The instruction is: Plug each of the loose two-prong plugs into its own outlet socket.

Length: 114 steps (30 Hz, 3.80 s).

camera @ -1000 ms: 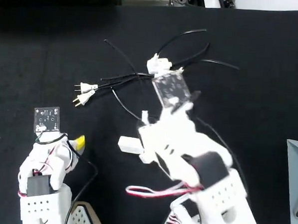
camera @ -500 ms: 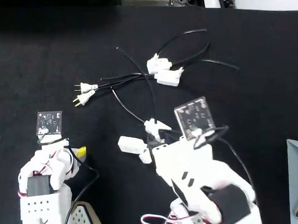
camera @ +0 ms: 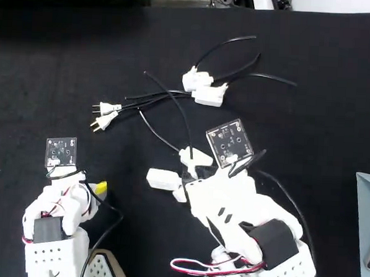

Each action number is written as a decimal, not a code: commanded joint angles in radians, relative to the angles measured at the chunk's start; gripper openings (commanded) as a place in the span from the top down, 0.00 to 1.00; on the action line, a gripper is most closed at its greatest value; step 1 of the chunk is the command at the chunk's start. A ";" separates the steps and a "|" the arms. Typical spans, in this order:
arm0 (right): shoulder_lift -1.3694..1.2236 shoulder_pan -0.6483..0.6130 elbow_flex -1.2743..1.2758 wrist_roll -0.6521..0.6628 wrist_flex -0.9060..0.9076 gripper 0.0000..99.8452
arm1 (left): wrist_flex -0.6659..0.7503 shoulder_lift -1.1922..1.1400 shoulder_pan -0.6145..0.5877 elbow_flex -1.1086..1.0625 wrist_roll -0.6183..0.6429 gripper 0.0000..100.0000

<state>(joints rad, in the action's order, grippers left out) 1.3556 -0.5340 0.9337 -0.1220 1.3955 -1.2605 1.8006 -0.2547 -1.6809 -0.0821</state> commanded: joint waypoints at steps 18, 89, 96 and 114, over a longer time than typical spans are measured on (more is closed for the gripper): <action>0.007 0.012 -0.002 0.000 -0.023 0.99 | -0.005 0.005 0.004 -0.019 0.009 0.72; -0.002 0.428 0.136 -0.058 -0.339 0.99 | 0.002 -0.008 0.266 0.348 -0.287 0.84; -0.002 0.494 0.232 -0.074 -0.465 0.99 | 0.086 -0.256 0.325 0.400 -0.304 0.74; 0.007 0.557 0.240 -0.157 -0.497 0.99 | 0.253 -1.123 0.618 0.789 -0.381 0.74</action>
<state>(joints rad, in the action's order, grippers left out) 1.3556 -0.0276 1.1868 -0.2647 0.9198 -1.0840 0.7633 0.3130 -0.9705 -0.4457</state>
